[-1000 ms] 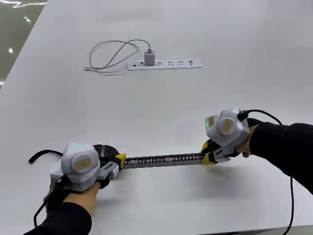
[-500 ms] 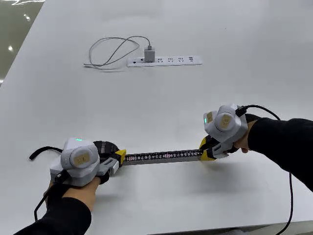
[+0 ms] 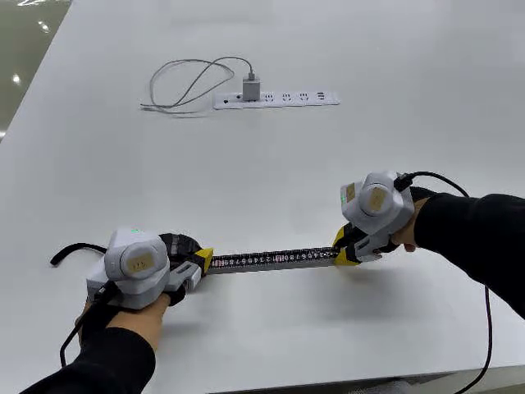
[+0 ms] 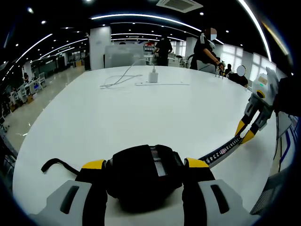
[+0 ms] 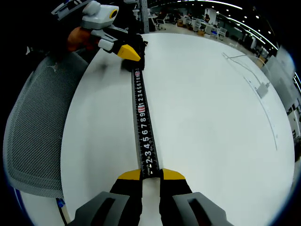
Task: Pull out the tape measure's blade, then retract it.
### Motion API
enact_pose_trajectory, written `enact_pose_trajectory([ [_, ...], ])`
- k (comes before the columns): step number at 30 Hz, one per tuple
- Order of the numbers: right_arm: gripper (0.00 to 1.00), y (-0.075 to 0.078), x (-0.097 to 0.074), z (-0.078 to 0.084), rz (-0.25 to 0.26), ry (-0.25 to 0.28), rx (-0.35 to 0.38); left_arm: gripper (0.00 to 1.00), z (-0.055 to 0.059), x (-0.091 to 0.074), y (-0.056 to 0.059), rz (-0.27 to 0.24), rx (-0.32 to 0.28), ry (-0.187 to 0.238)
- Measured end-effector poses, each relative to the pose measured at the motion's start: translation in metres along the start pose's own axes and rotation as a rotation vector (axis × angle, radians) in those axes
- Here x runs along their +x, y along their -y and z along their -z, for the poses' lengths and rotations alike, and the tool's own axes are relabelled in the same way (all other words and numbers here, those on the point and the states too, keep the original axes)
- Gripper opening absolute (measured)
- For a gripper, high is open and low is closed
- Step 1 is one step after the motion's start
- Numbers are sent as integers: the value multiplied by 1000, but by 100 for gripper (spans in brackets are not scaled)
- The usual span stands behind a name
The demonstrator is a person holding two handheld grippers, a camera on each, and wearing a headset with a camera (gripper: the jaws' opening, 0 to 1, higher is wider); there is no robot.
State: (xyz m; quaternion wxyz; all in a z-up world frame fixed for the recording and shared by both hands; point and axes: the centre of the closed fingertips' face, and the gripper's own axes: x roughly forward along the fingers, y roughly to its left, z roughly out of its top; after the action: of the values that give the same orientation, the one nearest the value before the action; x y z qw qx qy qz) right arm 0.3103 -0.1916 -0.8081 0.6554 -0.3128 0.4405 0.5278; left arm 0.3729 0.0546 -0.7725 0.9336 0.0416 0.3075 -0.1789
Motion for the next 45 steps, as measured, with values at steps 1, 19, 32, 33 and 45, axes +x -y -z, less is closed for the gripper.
enact_pose_trajectory([
  [1, 9, 0, 0, 0, 0, -1, 2, 60, 0, 0, 0, 0, 0, -1],
  [19, 9, 0, 2, -2, -2, 3, 10, 60, 0, 0, 0, 3, -1, -4],
  [32, 10, 0, 2, -4, 6, 4, 16, 60, 0, 0, 1, 4, -2, -6],
  [33, 10, 0, 3, -4, 8, 4, 15, 60, 0, 0, 1, 4, -2, -7],
  [45, 9, -1, 3, -6, 7, 9, 17, 60, 0, 0, 1, 5, -2, -5],
])
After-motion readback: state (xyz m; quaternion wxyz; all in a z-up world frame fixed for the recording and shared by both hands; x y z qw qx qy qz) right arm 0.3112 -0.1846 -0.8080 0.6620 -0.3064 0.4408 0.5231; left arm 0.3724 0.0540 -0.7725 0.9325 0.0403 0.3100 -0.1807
